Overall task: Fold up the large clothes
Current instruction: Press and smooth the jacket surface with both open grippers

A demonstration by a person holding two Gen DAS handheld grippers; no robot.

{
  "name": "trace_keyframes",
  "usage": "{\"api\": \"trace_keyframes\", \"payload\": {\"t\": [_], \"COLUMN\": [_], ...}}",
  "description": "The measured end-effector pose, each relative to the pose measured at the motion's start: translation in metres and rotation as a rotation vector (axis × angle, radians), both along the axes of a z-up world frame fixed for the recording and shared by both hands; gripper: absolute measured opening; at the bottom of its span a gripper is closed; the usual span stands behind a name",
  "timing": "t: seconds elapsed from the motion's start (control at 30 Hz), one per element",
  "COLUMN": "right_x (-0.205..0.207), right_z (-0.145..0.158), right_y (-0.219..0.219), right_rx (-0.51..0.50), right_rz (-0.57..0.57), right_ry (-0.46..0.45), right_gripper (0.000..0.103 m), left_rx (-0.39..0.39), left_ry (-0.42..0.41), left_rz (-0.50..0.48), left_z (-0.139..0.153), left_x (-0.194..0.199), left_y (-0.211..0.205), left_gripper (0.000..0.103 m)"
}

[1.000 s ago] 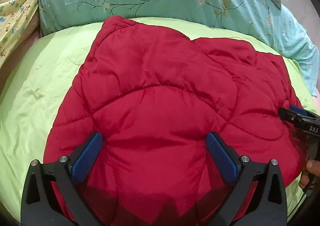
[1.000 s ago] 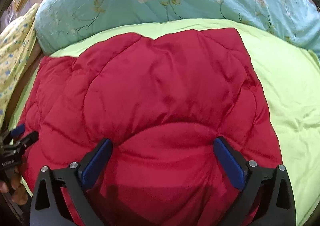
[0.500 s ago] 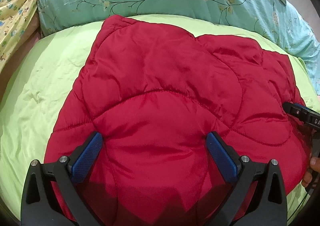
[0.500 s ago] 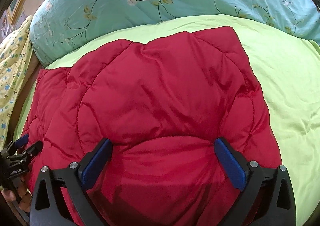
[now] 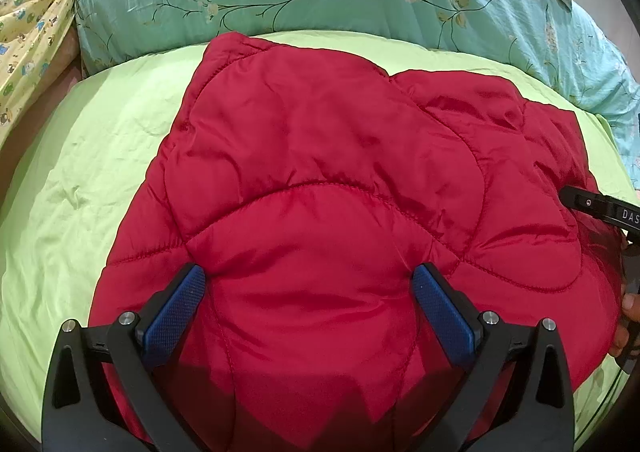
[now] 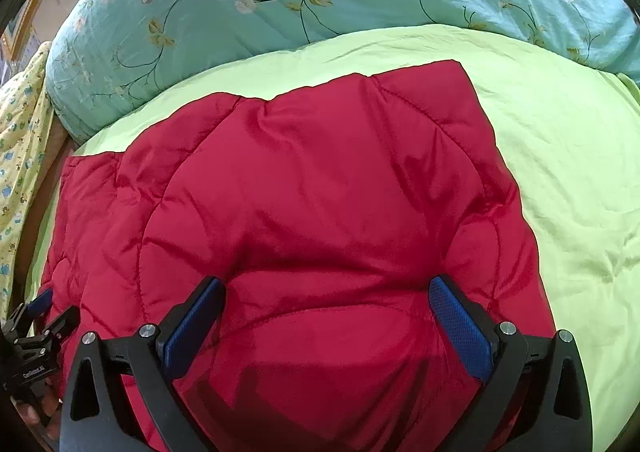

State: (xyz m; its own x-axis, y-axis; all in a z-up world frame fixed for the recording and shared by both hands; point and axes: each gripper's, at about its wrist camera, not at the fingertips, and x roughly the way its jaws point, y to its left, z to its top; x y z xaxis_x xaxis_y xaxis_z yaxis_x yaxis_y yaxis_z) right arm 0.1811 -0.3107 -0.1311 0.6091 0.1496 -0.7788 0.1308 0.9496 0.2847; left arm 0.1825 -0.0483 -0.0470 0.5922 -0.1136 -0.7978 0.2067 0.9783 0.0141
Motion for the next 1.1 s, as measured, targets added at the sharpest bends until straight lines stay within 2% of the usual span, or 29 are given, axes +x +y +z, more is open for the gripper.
{"api": "trace_keyframes", "payload": {"t": [0.37, 1.1], "right_x": [0.0007, -0.0021], "right_z": [-0.0004, -0.0016], "right_y": [-0.0011, 0.0001], "right_rx": [0.003, -0.005], "right_rz": [0.001, -0.006], "right_ry": [-0.005, -0.016], "right_gripper": [0.103, 0.103], "left_rx": [0.0, 0.05], "left_ry": [0.007, -0.048], "left_rz": [-0.004, -0.001], "left_z": [0.0019, 0.0013], "left_x": [0.0009, -0.007], "left_y": [0.0, -0.0067], "left_gripper": [0.103, 0.103]}}
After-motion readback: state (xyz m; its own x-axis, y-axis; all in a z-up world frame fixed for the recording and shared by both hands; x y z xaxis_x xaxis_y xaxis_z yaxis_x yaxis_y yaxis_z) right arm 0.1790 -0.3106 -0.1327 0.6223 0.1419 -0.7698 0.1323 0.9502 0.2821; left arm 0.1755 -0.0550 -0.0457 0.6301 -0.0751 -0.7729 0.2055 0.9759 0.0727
